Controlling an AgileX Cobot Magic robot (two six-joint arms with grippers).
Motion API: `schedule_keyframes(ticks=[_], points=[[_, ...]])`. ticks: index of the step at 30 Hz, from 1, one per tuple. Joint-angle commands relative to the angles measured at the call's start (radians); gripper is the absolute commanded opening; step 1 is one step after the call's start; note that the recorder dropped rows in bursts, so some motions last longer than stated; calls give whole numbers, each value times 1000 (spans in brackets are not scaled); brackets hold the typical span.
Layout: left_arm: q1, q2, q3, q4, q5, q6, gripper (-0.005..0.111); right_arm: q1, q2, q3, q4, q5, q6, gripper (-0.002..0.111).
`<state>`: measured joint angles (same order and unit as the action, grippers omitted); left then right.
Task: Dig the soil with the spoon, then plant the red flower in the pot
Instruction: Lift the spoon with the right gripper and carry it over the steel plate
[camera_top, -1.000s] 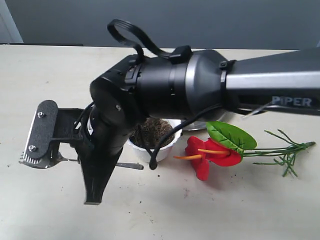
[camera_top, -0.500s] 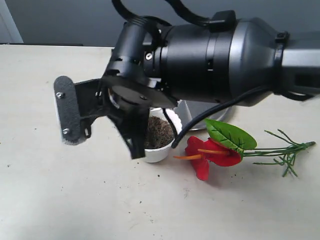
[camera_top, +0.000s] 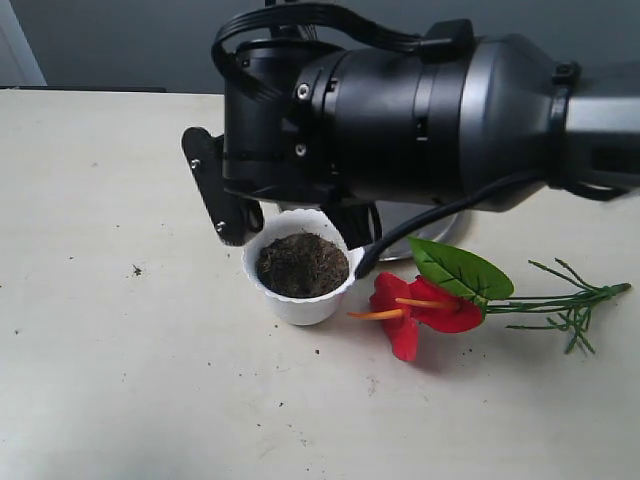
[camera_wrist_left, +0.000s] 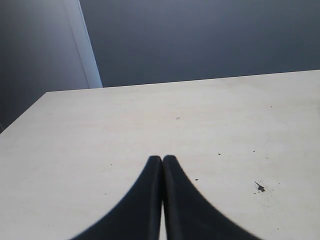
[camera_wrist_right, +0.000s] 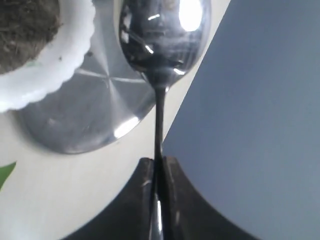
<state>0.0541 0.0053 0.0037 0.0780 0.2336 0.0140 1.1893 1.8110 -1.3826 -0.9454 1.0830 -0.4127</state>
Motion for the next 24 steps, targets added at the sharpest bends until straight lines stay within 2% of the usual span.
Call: schedule_keyframes(ticks=[1,8,15,24], points=[[-7,-5,-4,-8,-1,-4,0,2,-3,2,19,137,-21,-1],[-7,-5,-4,-8,-1,-4,0,47,-3,2,139,138,-69,-1],[-7,-5,-4,-8,-1,-4,0,93,-3,65,146,138,-54,-1],[-7,-5,-4,-8,-1,-4,0,79,-6,233,-124,138,100,-1]])
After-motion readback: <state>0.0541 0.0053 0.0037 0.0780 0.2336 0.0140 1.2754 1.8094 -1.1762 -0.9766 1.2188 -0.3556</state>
